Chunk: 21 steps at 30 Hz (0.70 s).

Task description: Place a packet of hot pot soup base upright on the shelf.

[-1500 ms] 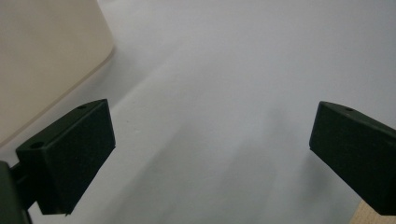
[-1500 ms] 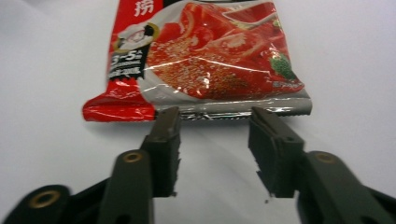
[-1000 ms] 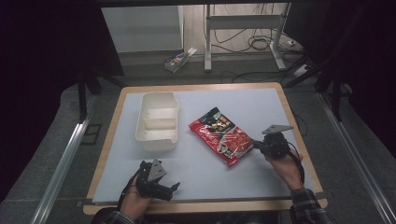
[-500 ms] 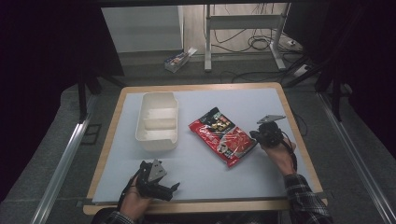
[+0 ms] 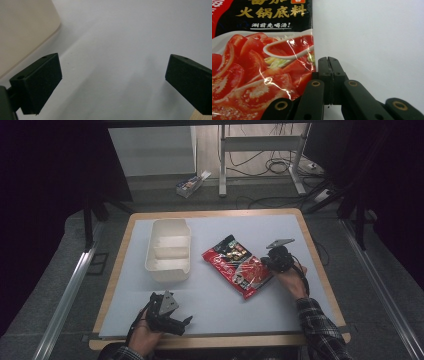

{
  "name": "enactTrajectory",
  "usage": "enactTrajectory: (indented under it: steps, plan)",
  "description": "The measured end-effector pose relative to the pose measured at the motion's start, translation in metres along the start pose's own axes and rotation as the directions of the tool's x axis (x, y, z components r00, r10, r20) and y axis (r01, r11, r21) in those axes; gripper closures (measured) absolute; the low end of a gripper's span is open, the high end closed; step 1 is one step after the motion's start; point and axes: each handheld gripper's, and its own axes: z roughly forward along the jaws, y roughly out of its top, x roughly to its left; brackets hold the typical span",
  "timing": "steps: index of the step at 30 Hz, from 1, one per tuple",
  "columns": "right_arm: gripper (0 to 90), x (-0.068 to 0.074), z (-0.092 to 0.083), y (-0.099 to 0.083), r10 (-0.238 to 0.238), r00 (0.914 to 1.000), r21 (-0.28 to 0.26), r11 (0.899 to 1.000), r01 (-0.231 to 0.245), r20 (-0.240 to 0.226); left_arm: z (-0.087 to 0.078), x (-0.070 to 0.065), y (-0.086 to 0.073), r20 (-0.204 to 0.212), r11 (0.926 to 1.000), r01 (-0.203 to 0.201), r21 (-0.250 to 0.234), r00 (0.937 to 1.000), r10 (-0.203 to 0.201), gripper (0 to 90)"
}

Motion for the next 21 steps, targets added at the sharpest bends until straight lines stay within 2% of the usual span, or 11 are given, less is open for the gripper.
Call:
enactTrajectory:
  steps: [8, 16, 19, 21]
  plan:
    - [89.3, 0.006, -0.003, -0.004, 0.012, 0.9995, 0.017, 1.000, -0.011, -0.029, 0.000, -0.001, 0.000, -0.001, 1.0000, -0.002, -0.001, 1.0000, 0.002, 0.6]
    - [89.3, 0.018, -0.016, -0.017, 0.026, 0.9969, 0.033, 0.999, -0.024, -0.075, -0.001, -0.001, 0.000, 0.001, 1.0000, -0.002, -0.002, 1.0000, 0.002, 0.6]
    - [89.3, 0.021, -0.019, -0.020, 0.015, 0.9964, 0.041, 0.999, -0.012, -0.084, -0.001, -0.001, 0.000, 0.002, 1.0000, -0.003, -0.003, 1.0000, 0.003, 0.6]
    - [89.3, 0.029, -0.024, -0.025, 0.001, 0.9943, 0.048, 0.999, 0.004, -0.106, -0.001, -0.001, 0.001, 0.004, 1.0000, -0.003, -0.001, 1.0000, 0.003, 0.7]
